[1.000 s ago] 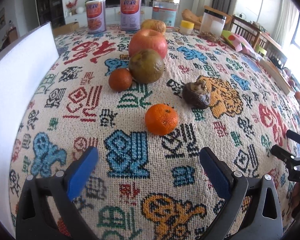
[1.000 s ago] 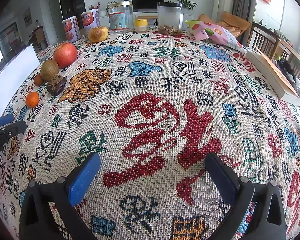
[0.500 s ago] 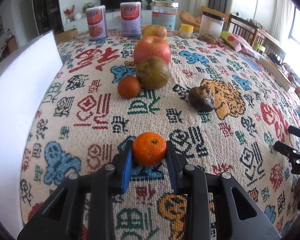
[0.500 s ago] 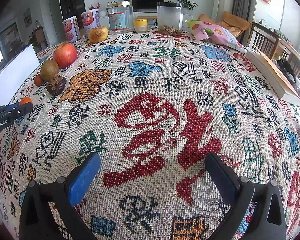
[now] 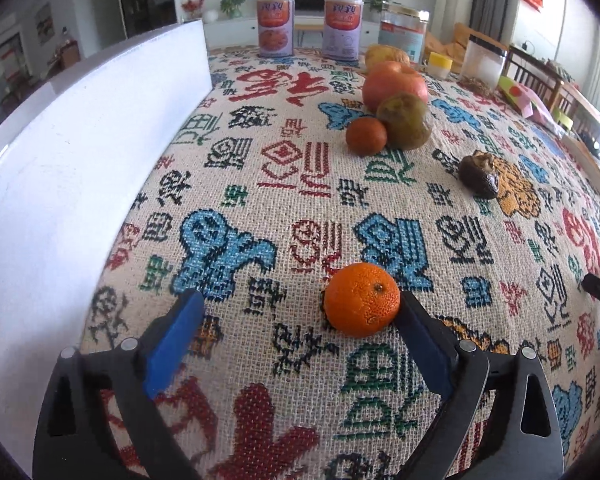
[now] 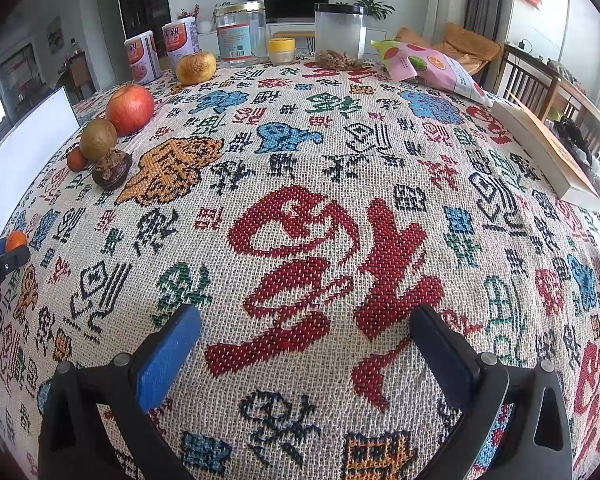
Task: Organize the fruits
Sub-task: 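Grasp a tangerine with the left tool while the right tool grasps a brownish-green round fruit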
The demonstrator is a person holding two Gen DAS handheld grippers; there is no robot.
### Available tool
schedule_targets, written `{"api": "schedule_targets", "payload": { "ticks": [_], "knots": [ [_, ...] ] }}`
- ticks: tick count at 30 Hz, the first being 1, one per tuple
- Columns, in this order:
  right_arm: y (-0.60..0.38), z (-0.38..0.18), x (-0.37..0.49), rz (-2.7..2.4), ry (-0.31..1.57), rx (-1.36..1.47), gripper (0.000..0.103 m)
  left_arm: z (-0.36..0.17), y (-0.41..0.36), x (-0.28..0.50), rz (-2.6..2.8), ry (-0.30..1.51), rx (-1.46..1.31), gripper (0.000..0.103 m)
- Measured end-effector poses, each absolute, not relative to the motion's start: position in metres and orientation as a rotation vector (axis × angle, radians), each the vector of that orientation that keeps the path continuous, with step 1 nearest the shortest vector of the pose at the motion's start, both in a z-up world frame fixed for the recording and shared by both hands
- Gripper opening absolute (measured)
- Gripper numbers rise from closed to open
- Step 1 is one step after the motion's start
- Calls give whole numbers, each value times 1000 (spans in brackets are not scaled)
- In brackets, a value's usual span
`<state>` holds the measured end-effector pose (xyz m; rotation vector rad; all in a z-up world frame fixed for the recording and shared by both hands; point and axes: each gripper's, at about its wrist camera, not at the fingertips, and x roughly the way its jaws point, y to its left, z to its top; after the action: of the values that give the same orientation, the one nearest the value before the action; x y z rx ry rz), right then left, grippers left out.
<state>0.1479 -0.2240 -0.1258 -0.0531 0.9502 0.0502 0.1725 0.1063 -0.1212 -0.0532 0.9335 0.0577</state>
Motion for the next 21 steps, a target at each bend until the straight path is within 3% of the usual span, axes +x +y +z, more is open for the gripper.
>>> {"api": "schedule_targets", "payload": {
  "ticks": [10,16,19,21],
  "knots": [
    [-214,-121,154,18,987,-74,103,-123,106,173,76,938,-44,101],
    [-105,-69,182,314,822,-262,99,-123,106,174,75,938,-45,101],
    [-54,-67,212,441,829,-299,90,-123,106,174,76,938,-44,101],
    [-35,-72,239,491,886,-212,79,-123,106,174,76,938,-44,102]
  ]
}}
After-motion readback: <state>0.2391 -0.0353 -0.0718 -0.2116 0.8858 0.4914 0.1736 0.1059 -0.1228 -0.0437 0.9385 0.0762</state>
